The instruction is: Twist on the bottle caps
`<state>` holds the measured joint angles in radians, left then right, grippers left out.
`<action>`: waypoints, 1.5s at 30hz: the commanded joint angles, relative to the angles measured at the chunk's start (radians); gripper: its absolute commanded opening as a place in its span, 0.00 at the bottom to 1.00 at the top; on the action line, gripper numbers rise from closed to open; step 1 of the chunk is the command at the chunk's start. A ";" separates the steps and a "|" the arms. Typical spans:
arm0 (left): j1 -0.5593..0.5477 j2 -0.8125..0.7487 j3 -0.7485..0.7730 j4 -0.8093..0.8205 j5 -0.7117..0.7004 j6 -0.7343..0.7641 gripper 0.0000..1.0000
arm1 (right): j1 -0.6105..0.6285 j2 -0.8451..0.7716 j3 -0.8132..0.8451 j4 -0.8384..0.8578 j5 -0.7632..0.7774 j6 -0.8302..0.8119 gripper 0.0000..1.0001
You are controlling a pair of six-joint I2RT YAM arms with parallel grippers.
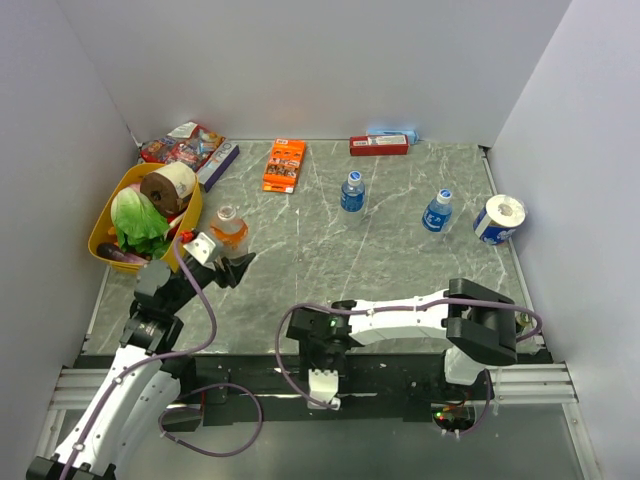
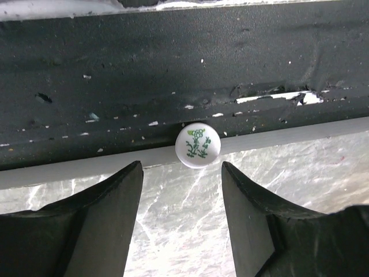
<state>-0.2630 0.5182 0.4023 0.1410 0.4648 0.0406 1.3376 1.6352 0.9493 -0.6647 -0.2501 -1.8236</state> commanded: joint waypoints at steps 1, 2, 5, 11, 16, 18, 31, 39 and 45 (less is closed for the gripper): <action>0.005 -0.018 -0.019 0.060 0.003 -0.010 0.60 | 0.015 0.037 0.049 -0.015 -0.029 -0.003 0.64; 0.005 -0.024 -0.019 0.060 0.003 -0.013 0.60 | 0.017 0.043 0.054 -0.019 -0.029 -0.003 0.64; 0.008 -0.027 -0.020 0.048 0.003 -0.011 0.60 | 0.023 0.064 0.069 -0.024 -0.035 0.004 0.64; 0.008 -0.026 -0.025 0.051 0.014 -0.010 0.60 | 0.026 0.106 0.086 -0.009 -0.031 0.017 0.61; 0.008 -0.021 -0.025 0.057 0.015 -0.015 0.60 | 0.025 0.115 0.091 -0.007 -0.043 0.032 0.56; 0.010 -0.020 -0.029 0.057 0.017 -0.015 0.60 | 0.023 0.123 0.091 -0.004 -0.043 0.033 0.53; 0.011 0.020 -0.005 0.032 0.047 -0.022 0.59 | -0.080 0.048 0.164 0.008 -0.055 0.256 0.28; 0.011 0.031 0.015 0.029 -0.003 -0.005 0.59 | -0.317 0.054 0.209 0.108 -0.251 0.700 0.27; 0.011 0.062 0.049 -0.032 -0.002 0.004 0.59 | -0.416 0.130 0.195 0.198 -0.328 0.843 0.30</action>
<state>-0.2565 0.5632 0.3885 0.1280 0.4675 0.0399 0.9432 1.7264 1.1576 -0.5503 -0.4828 -1.1435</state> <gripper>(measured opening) 0.633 0.411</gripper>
